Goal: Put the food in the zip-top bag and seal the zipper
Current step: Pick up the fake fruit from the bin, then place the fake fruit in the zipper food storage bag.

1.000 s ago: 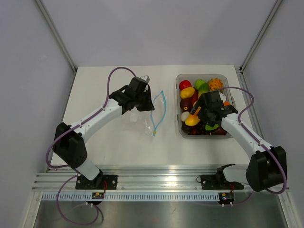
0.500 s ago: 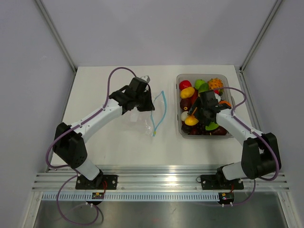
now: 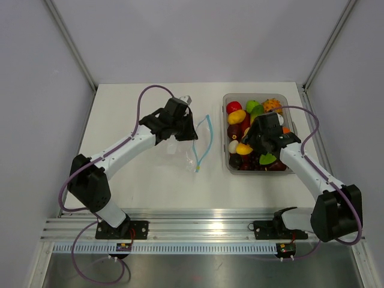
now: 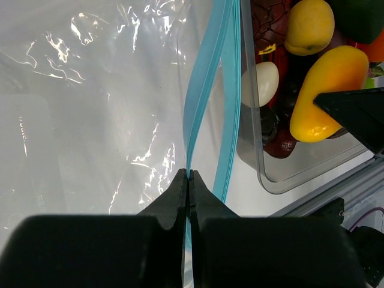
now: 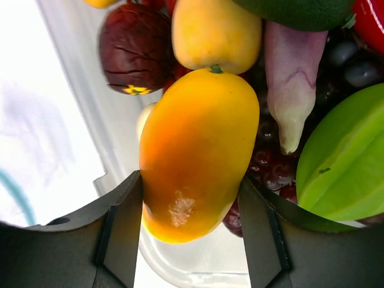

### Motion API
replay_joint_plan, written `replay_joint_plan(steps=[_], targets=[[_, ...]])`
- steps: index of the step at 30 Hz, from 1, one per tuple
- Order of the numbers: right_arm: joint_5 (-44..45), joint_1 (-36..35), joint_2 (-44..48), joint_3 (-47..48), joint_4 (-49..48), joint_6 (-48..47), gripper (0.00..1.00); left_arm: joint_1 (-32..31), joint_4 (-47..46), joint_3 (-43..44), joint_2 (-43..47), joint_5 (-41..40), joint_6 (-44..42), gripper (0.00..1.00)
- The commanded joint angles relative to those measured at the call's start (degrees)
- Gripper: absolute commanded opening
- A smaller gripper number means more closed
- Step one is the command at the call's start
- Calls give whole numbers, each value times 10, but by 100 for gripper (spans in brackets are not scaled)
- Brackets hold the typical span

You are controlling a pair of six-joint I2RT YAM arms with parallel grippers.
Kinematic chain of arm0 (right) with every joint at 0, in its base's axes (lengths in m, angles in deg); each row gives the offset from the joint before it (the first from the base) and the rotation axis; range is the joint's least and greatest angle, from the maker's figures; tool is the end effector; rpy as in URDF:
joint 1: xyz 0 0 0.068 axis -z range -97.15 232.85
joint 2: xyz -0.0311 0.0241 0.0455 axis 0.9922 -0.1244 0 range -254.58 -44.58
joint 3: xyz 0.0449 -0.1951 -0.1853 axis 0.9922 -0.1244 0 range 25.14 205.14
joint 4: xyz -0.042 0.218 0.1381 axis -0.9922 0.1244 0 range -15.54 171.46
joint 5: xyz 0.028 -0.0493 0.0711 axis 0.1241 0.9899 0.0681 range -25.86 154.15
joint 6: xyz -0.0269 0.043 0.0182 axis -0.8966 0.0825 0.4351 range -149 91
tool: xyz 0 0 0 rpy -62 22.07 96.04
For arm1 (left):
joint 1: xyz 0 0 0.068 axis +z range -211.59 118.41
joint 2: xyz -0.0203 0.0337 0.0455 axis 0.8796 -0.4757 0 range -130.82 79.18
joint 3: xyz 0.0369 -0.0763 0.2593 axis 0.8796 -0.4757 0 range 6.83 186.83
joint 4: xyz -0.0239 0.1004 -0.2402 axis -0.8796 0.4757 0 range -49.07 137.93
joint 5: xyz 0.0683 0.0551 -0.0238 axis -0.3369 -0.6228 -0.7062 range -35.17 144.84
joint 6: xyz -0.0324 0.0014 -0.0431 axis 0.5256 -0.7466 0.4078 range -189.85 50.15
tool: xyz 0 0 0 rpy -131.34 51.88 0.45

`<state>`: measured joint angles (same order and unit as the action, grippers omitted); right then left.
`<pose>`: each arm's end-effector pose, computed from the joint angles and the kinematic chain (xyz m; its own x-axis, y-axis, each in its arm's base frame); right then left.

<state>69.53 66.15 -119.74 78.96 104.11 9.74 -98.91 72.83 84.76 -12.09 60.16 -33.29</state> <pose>0.2609 0.0748 0.2503 -0.7241 0.4332 -0.5366 0.2867 0.8968 0.3371 0.2805 -0.2179 0.3016 -0.8441 -0.1022 -0.5264 0.1904 0.8606 -0.4724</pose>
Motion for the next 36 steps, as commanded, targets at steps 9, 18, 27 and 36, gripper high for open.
replay_joint_plan(steps=[9, 18, 27, 36], targets=[[-78, -19, 65, 89, -3, -25, 22, -5, -29, 31, -13, 21, 2, 0], [-62, -162, -17, 171, -21, -16, 27, -5, -21, 38, -12, 31, 4, 0], [-95, -180, -122, 209, -44, -25, 34, 2, -25, 42, 13, 73, 13, 0], [-100, -184, -127, 235, -6, -61, 93, 8, -33, 56, 14, 108, 26, 0]])
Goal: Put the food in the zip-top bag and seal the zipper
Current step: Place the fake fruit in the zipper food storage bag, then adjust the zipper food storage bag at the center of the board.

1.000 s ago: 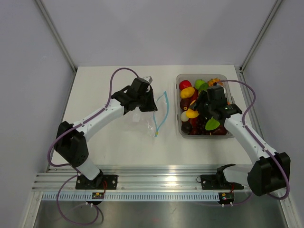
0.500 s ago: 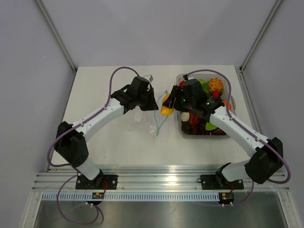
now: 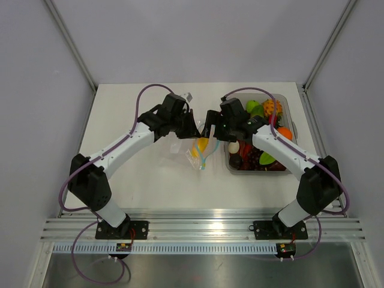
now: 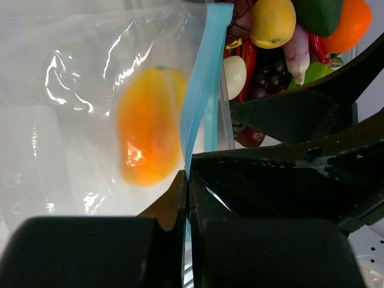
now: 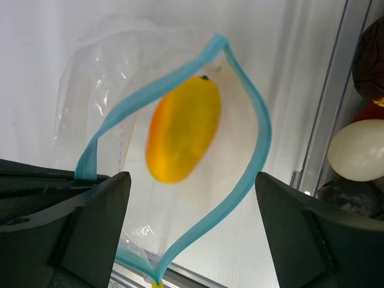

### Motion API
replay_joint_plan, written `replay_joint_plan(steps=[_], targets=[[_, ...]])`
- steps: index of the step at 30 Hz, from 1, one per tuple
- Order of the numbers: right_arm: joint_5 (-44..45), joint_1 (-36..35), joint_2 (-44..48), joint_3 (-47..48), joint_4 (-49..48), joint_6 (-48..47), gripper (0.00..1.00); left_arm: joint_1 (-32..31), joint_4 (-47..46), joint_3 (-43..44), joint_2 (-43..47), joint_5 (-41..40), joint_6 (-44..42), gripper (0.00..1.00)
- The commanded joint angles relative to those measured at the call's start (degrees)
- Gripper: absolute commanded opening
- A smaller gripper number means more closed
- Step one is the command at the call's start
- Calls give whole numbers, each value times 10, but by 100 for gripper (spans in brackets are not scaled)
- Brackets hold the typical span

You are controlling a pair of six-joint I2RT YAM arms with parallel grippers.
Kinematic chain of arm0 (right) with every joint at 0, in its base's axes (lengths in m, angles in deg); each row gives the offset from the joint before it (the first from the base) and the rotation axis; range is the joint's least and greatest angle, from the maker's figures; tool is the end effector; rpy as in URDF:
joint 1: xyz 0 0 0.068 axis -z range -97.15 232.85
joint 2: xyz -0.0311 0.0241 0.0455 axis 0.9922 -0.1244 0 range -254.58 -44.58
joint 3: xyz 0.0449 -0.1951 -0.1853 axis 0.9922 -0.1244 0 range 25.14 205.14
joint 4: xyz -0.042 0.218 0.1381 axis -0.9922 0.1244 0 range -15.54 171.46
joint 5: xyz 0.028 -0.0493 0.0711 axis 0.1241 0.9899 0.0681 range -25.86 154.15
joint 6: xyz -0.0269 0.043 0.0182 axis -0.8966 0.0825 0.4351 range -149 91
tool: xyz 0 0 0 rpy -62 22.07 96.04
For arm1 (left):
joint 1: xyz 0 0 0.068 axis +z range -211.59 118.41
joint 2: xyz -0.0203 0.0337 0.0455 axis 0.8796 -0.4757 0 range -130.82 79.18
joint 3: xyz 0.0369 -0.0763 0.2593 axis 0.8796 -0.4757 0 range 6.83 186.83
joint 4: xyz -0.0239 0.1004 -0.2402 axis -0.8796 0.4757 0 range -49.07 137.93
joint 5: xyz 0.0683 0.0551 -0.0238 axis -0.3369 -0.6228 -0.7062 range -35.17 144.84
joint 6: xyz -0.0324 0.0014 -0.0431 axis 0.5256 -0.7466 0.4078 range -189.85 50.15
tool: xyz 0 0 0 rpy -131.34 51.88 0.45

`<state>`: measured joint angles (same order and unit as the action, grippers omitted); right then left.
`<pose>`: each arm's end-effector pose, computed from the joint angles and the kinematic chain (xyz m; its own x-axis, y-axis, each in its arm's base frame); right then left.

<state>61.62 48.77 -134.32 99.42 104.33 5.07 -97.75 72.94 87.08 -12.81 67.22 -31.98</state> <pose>0.2874 0.1963 0.2921 -0.8159 0.1237 -0.5648 -0.1550 0.8943 0.4198 0.2861 -0.2184 0.3110 -0.8713 -0.1058 -0.4793 0.2111 0.8008 -0.5605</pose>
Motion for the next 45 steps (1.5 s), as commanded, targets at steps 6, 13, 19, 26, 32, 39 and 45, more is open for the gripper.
replay_joint_plan(steps=[6, 13, 19, 26, 32, 39, 45], targets=[[16, -10, 75, 17, 5, -17, 81, 4, -34, 34, 21, 34, 14, 0], [28, 24, 91, -30, -2, 4, 74, 7, -35, 33, 31, 39, 13, 0], [12, 24, 45, -50, -6, 28, 87, 9, -32, 36, 36, 37, -1, 0], [-15, 25, 24, -74, -67, 66, 15, 16, 23, 69, 49, 34, -56, 0], [1, 24, 12, 47, -9, 44, 0, 20, 143, 179, 39, -23, -149, 0], [-11, 24, 12, 141, 40, 29, 0, 34, 171, 216, 59, -104, -161, 0], [15, 27, -25, 104, 62, 15, 0, 47, 122, 162, 11, -133, -184, 0]])
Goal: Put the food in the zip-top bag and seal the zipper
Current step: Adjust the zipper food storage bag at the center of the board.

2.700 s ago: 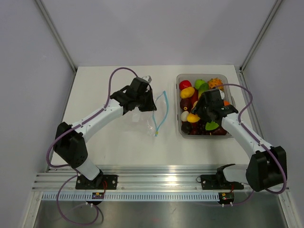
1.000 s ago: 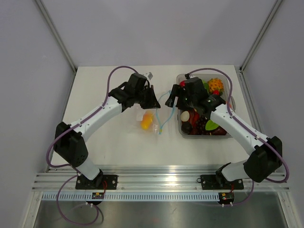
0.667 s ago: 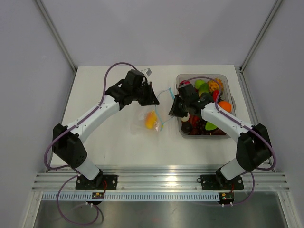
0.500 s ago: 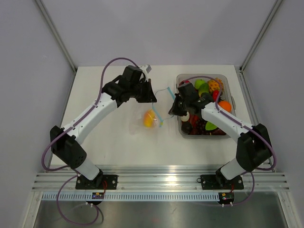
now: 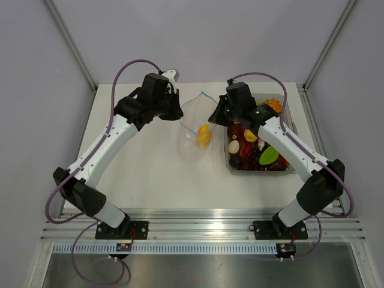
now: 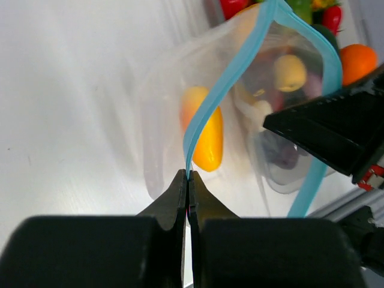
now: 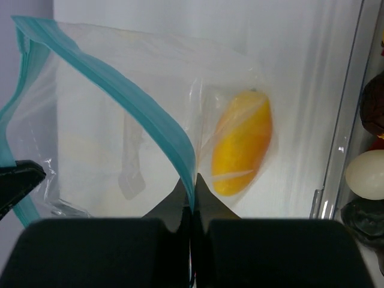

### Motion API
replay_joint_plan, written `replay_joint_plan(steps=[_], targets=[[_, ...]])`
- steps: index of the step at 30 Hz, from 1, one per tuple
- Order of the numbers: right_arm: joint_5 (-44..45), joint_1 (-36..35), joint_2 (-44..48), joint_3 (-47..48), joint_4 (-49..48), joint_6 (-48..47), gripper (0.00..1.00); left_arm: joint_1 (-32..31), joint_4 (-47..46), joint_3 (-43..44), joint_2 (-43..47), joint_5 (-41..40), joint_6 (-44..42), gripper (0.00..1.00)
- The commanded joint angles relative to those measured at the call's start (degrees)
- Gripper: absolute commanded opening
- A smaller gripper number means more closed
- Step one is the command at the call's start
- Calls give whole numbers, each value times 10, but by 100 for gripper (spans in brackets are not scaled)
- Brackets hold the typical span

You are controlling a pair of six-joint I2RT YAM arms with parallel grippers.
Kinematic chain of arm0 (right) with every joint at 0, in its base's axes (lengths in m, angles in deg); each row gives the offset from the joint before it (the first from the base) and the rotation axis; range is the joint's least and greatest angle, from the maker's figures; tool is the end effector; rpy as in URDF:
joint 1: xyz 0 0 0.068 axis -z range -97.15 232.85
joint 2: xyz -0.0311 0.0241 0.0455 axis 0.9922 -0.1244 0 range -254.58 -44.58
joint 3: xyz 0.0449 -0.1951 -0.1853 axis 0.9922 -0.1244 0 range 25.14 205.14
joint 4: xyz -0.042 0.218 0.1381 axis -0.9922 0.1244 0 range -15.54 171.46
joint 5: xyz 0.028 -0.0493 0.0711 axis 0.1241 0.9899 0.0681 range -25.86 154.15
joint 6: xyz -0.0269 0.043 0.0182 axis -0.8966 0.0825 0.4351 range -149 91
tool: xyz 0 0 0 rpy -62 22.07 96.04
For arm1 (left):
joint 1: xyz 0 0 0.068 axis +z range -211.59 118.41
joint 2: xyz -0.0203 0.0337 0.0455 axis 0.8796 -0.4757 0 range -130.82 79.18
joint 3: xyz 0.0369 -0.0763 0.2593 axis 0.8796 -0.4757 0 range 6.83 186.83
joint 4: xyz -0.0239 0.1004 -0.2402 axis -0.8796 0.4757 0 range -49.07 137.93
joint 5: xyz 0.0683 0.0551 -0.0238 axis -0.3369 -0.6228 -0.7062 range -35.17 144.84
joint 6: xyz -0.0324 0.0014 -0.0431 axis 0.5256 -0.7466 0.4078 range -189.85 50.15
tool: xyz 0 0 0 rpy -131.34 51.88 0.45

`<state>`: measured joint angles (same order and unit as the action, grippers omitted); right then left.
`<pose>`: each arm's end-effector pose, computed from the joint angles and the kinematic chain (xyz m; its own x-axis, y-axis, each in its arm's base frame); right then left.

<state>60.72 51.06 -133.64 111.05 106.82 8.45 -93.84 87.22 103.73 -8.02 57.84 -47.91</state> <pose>0.2988 0.1877 0.3602 -0.7368 0.2574 -0.6251 -0.1501 0.8393 0.5226 0.2752 -0.1757 0.4123 -0.6800 -0.0120 -0.7331 0.3391 0.8814 -0.3289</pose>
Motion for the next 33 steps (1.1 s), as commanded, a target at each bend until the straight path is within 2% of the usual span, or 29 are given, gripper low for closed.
replay_joint_plan(steps=[1, 5, 9, 12, 16, 17, 20, 22, 23, 24, 28, 32, 33], targets=[[21, 8, -38, -18, 45, -27, 0, 9, 11, 11, -59, -34, -22, 0], [-11, 22, -31, -43, 32, -33, 2, 9, -9, 3, -35, 1, -15, 0], [-28, 23, -33, -22, 52, -48, 9, 7, 46, 48, -13, -27, -3, 0], [-28, 23, -40, -15, 54, -56, 15, 0, 47, 57, -3, -52, -3, 0], [-45, 23, -68, -8, 59, -58, 32, -5, 43, 33, -12, -55, 7, 0], [-54, 23, -73, -7, 59, -55, 45, -9, 41, 28, -12, -57, 4, 0], [-80, 23, -63, 3, 52, -62, 71, -18, 27, 23, -16, -61, -3, 0], [-100, 27, -53, 28, 60, -98, 81, -19, 42, 44, -32, -63, -7, 0], [-99, 31, -36, 40, 82, -109, 82, -21, 48, 53, -39, -68, -12, 0], [-98, 45, -25, 56, 94, -131, 88, -22, 59, 60, -42, -69, -15, 0], [-91, 104, 49, 41, 116, -166, 87, -23, 54, 47, -40, -78, -29, 0], [-7, 138, 115, -11, 142, -152, 87, -23, 38, 29, -33, -75, -22, 0], [11, 143, 127, -50, 141, -131, 87, -23, 32, 26, -31, -73, -20, 0]])
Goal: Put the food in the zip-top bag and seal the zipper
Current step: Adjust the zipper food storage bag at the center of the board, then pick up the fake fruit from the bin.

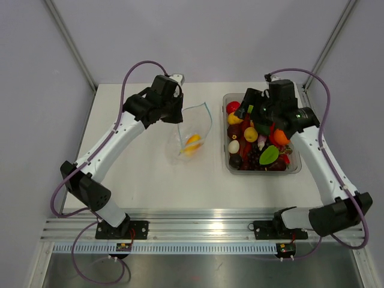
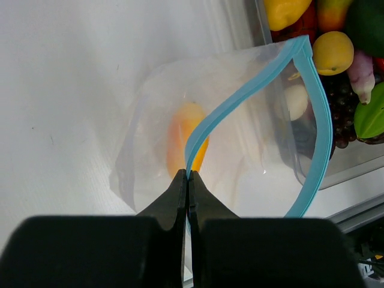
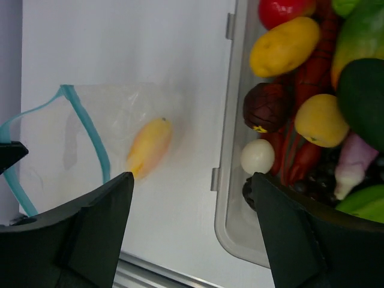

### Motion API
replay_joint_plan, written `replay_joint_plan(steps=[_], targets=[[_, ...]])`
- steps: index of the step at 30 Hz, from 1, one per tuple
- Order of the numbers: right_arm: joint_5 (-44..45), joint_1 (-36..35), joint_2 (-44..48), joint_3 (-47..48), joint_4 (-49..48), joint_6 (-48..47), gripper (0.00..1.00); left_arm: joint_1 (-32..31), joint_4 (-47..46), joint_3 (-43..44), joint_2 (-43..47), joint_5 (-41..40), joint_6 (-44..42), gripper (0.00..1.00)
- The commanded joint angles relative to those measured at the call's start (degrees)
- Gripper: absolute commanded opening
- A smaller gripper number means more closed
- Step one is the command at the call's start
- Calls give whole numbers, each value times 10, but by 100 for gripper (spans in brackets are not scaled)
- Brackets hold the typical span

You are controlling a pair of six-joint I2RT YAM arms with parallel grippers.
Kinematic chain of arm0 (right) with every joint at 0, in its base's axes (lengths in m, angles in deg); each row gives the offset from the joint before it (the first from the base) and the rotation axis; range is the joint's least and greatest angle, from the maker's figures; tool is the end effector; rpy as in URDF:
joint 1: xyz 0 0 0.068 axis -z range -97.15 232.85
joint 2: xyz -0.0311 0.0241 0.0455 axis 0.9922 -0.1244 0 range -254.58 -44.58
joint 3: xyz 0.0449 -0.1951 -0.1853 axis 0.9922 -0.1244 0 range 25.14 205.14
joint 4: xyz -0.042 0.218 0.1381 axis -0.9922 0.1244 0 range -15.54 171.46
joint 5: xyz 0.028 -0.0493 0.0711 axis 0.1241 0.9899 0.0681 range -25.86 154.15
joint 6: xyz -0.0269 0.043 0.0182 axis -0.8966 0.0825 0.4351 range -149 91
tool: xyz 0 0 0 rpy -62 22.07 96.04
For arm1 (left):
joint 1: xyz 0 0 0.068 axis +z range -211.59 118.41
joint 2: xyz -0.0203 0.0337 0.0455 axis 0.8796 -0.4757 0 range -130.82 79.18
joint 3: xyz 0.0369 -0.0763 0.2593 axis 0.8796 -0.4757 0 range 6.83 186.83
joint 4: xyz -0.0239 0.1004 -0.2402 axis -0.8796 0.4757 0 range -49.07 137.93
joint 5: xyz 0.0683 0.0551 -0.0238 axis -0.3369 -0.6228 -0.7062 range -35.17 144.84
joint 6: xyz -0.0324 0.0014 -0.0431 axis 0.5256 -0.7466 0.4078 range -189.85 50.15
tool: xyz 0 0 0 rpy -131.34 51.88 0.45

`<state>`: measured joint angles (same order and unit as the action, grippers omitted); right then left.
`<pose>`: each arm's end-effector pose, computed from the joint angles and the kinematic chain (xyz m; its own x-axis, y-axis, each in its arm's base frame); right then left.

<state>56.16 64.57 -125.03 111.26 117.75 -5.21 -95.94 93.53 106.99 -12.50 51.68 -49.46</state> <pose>0.2840 0.0990 0.3910 -0.6978 0.1902 -0.6906 -0.1461 0.9061 0.3971 0.2818 -0.1901 0.3966 -0.7236 0.0733 -0.6863 0.2974 0.9304 -0.2142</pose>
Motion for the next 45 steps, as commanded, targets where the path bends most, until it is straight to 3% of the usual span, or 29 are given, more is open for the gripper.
replay_joint_plan(steps=[1, 6, 10, 15, 28, 36, 42, 45], targets=[[95, 23, 63, -76, 30, 15, 86, -2, -34, -9, 15, -11, -2, 0], [97, 100, 127, -231, 23, 34, 83, -2, -67, -49, 33, -12, 15, 0], [61, 171, 176, -293, -3, 37, 86, -2, -83, -62, 36, 1, 17, 0], [42, 235, 148, -326, -35, 47, 90, -3, -86, -59, 30, 10, 20, 0], [13, 245, 64, -340, -109, 42, 93, -5, -90, -61, 24, 18, 21, 0], [-4, 245, 25, -355, -142, 42, 83, -10, -94, -51, 8, 26, 23, 0], [9, 245, 25, -362, -140, 37, 84, -12, -91, -53, 7, 22, 22, 0], [9, 245, 36, -366, -138, 38, 80, -13, -93, -58, 7, 22, 24, 0]])
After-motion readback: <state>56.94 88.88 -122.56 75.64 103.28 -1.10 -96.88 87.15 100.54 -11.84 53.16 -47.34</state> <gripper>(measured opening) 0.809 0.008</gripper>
